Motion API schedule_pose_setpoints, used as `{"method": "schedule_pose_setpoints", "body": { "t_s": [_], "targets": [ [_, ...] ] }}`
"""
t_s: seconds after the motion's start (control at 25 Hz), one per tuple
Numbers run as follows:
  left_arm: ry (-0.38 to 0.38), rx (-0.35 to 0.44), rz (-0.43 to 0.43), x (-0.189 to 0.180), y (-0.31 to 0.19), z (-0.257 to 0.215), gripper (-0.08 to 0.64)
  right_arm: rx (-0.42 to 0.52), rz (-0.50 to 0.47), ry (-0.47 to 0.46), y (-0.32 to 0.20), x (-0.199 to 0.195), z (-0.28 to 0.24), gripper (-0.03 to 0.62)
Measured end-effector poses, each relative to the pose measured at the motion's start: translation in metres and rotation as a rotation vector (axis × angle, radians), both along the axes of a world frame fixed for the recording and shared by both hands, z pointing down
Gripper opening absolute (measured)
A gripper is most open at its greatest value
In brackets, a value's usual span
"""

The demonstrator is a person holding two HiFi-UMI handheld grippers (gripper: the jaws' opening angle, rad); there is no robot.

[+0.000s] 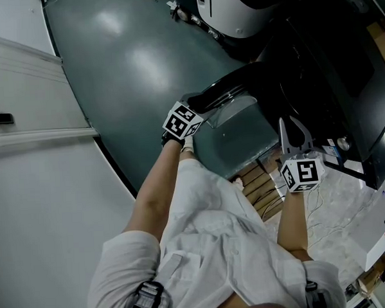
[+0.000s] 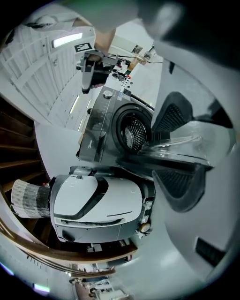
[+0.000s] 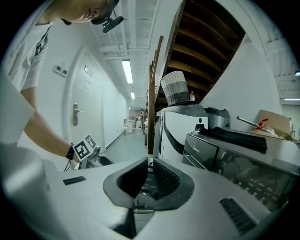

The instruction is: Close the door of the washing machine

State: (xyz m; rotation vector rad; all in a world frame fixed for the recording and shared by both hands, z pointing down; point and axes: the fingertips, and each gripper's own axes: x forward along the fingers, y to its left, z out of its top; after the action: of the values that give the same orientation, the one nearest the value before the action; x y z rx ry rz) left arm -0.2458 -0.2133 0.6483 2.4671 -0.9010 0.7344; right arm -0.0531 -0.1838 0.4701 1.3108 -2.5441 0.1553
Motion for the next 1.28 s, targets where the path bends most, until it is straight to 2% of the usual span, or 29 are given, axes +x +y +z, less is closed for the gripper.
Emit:
{"method": "schedule_pose_setpoints", "body": {
  "t_s": [0.08, 0.24, 0.32, 0.56, 0.88, 1.28],
  "targets": [
    [-0.007, 0.015, -0.006, 0.002, 0.001, -0.002, 0.25, 0.0, 0.002, -0.002, 0.002, 0.004, 0.0, 0.034],
    [0.03, 0.061, -0.078, -0.007, -0.012, -0.018, 0.252, -0.003, 0.01, -0.007, 0.003, 0.01, 0.001, 0.034],
    [0.018, 0.064, -0.088, -0.014, -0.017, -0.019, 0.253, -0.006, 0.008, -0.007, 0.005, 0.01, 0.002, 0.034],
    [-0.015, -0.029, -0.032, -0.02, -0.01, 0.005, 0.268, -0.009, -0.001, -0.006, 0.002, 0.002, 0.005, 0.034],
    [0.017, -0.043, -0.05, -0.011, -0.001, 0.004, 0.287, -0.001, 0.003, -0.018, 0.009, 0.004, 0.0, 0.034],
    [0.033, -0.059, -0.018, 0.028, 0.039, -0.001, 0.287, 0.009, 0.041, -0.024, 0.034, 0.04, -0.008, 0.034]
  ]
}}
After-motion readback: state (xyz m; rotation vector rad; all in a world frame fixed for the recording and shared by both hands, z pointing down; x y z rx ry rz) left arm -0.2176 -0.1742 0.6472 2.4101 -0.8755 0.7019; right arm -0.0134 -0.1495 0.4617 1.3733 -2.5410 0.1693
